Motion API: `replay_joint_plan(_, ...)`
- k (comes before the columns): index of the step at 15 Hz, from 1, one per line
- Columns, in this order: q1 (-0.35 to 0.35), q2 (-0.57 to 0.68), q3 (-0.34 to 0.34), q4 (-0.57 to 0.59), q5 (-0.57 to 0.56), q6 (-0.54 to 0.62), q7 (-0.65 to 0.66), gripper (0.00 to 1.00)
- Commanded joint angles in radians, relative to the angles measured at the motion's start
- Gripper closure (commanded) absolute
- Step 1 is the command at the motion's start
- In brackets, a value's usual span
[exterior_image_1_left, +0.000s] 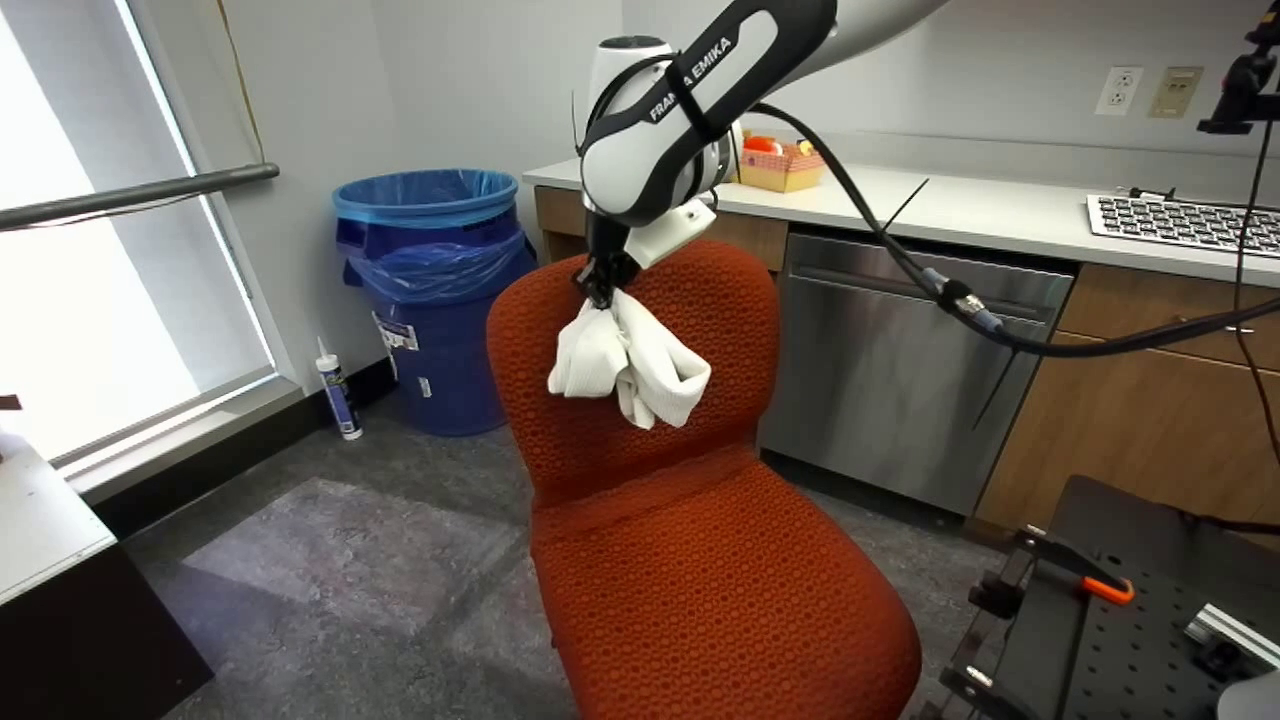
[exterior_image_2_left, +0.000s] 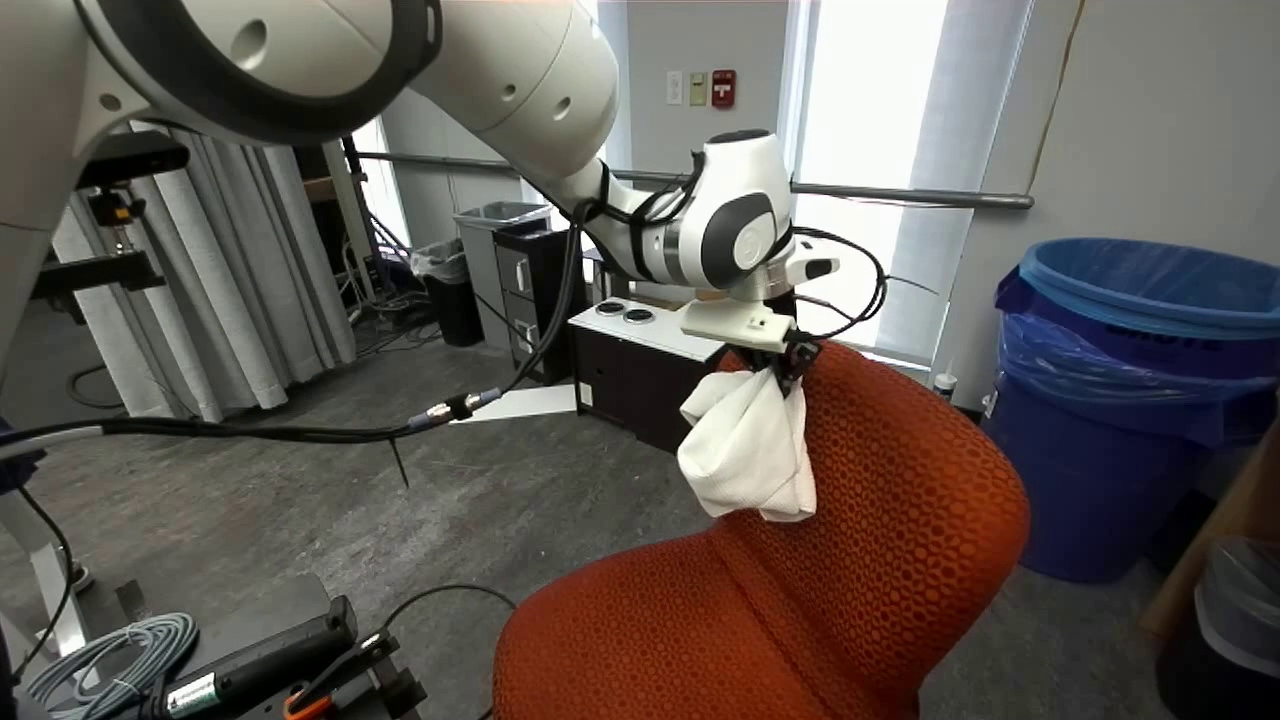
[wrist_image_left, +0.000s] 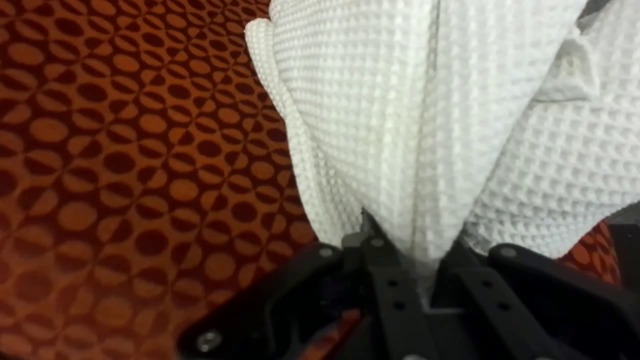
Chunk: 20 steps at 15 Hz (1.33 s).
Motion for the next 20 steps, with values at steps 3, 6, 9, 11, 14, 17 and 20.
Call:
replay_joint_plan(3,-0.026,-0.067,-0.015,0.067,0.021,-0.040,0.059,0.99)
replay_joint_plan(6,-0.044,-0.053,-0.047,0.132,0.024,-0.072,0.116,0.99)
replay_joint_plan(9,-0.077,-0.005,-0.077,0.223,0.036,-0.157,0.164,0.99)
replay_joint_plan(11,-0.108,0.027,-0.086,0.287,0.054,-0.229,0.184,0.99)
replay_joint_plan(14,-0.168,0.077,-0.078,0.373,0.106,-0.323,0.186,0.99)
replay_joint_plan(17,-0.201,0.156,-0.085,0.449,0.123,-0.395,0.198,0.99)
replay_joint_plan(20,-0.204,0.206,-0.090,0.473,0.100,-0.407,0.201,0.64)
